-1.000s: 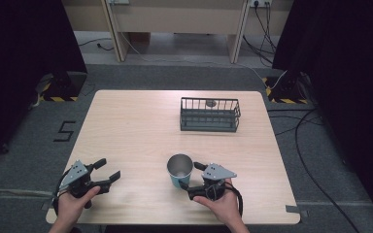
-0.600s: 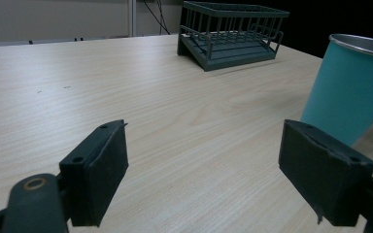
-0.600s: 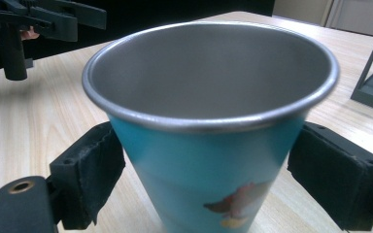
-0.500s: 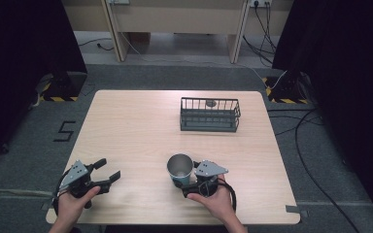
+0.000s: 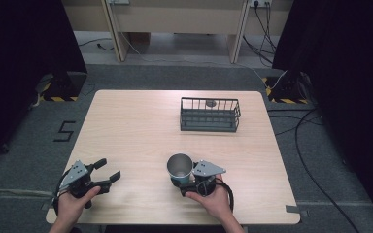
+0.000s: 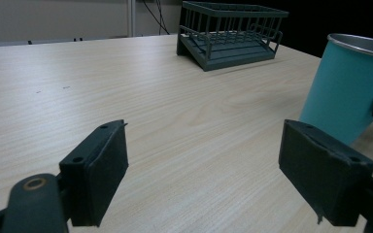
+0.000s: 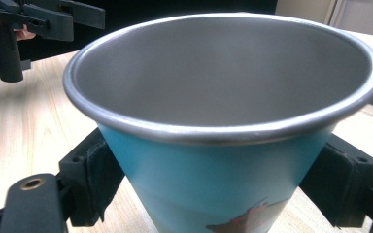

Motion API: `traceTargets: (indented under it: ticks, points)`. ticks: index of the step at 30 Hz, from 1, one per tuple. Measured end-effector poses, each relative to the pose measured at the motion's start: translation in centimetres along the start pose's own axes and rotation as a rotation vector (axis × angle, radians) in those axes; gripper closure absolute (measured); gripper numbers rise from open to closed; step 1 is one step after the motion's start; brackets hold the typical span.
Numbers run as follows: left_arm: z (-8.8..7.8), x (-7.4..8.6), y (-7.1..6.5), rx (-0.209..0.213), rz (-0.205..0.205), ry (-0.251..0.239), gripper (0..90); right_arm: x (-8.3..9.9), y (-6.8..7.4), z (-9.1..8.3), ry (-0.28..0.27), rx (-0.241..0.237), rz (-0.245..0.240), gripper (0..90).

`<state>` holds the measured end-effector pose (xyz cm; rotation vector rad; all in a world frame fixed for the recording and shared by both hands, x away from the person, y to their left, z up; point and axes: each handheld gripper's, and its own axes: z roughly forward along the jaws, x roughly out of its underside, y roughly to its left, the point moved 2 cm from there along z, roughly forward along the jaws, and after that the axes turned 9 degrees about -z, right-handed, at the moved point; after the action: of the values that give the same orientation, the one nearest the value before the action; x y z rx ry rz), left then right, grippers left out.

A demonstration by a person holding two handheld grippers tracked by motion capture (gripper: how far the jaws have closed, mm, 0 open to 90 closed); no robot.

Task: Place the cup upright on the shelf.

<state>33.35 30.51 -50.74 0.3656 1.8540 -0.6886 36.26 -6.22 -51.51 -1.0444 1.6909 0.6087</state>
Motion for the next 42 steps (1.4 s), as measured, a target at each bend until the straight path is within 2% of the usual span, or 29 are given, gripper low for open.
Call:
traceTargets:
  ticks: [8, 18, 42]
  points:
    - [0.0, 0.0, 0.0, 0.0, 0.0, -0.002, 17.4, -0.2, 0.1, -0.2, -0.011, 0.012, 0.004, 17.9]
    - [0.0, 0.0, 0.0, 0.0, 0.001, -0.002, 17.4, -1.0, -0.1, -0.8, -0.049, 0.041, 0.004, 17.9]
    - [0.0, 0.0, 0.0, 0.001, 0.0, -0.003, 17.4, -1.7, -0.8, -1.6, -0.084, 0.088, 0.016, 18.0]
